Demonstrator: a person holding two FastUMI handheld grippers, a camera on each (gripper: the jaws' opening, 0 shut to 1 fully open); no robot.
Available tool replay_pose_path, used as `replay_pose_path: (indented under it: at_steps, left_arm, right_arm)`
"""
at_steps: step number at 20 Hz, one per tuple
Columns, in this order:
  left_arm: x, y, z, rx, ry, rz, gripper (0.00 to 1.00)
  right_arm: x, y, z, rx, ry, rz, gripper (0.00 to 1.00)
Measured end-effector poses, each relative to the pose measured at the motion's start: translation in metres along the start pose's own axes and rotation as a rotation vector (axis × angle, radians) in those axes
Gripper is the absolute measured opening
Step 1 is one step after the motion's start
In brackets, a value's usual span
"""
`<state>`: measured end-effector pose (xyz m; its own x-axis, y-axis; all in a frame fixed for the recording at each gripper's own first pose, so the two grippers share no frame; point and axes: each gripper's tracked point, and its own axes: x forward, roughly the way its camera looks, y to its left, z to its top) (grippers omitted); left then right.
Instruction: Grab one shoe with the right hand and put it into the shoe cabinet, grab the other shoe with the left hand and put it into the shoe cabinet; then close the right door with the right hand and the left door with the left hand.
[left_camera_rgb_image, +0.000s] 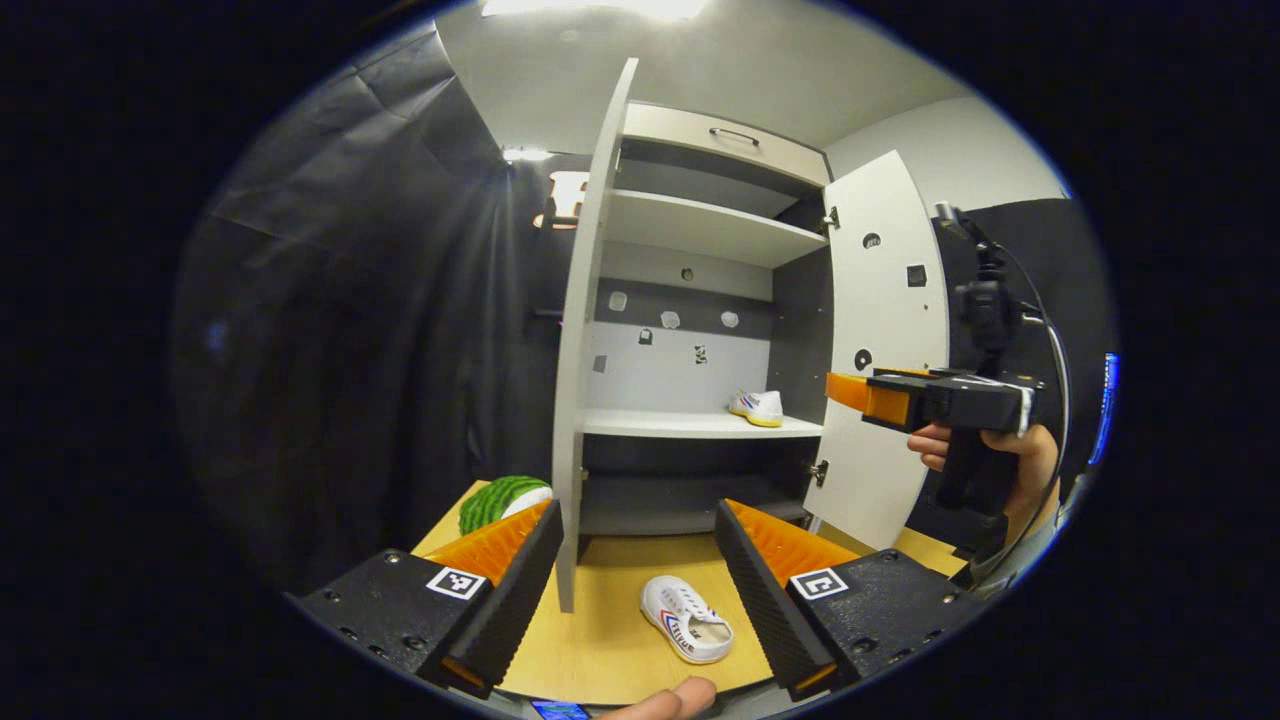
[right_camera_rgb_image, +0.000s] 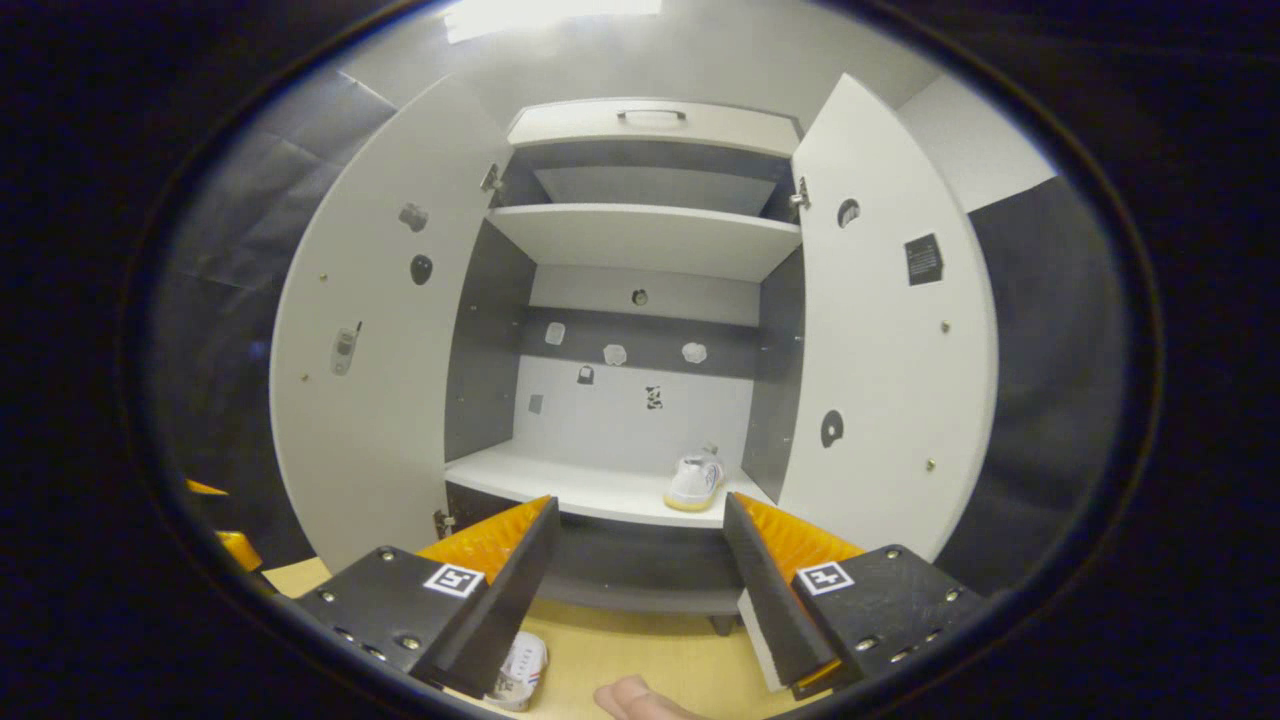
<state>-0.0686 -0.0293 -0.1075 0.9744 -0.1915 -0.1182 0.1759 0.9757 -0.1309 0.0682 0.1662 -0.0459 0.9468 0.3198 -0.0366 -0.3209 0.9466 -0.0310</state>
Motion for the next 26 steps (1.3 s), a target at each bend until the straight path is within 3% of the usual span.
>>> replay_pose_path:
  at_steps: [4,8,13,17,20,26]
  left_arm:
    - [0.010,-0.027,-0.041,-0.019,0.058,-0.043,0.96]
    - [0.028,-0.049,-0.128,0.006,0.205,-0.078,0.97]
    - [0.061,-0.034,-0.215,-0.015,0.382,-0.017,0.98]
    - [0.088,-0.019,-0.259,-0.041,0.459,0.013,0.98]
    - [0.097,-0.015,-0.290,-0.065,0.543,0.006,0.95]
    - [0.126,-0.010,-0.308,-0.037,0.601,0.006,0.91]
  right_arm:
    - [-0.050,-0.015,-0.021,0.020,0.010,-0.030,0.98]
    - [-0.083,-0.026,-0.046,0.059,0.027,-0.053,0.98]
    - [-0.106,-0.032,-0.071,0.147,0.025,-0.051,0.98]
    - [-0.112,-0.050,-0.088,0.172,0.035,-0.096,0.98]
    - [-0.109,-0.052,-0.098,0.202,0.041,-0.084,0.98]
    - [-0.102,-0.057,-0.119,0.212,0.053,-0.071,0.98]
